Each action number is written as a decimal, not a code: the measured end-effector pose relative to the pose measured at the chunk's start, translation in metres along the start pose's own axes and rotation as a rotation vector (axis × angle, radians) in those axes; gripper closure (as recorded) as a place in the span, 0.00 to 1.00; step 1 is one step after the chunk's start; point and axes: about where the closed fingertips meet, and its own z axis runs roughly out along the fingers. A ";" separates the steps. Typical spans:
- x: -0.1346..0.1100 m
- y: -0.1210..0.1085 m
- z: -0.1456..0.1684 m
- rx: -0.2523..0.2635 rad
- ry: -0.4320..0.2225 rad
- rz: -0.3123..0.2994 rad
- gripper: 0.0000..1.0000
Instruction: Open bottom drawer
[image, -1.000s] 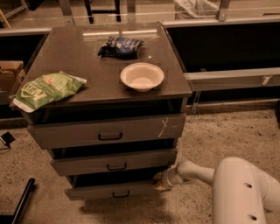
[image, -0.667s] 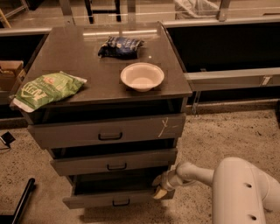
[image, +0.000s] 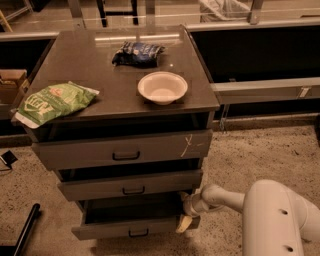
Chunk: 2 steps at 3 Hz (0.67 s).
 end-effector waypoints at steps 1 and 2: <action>0.000 0.001 0.001 -0.002 -0.001 -0.001 0.00; 0.001 0.025 0.009 -0.057 -0.028 -0.054 0.00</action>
Offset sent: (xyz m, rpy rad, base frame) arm -0.0594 0.0141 -0.0243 0.0566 0.0190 0.2089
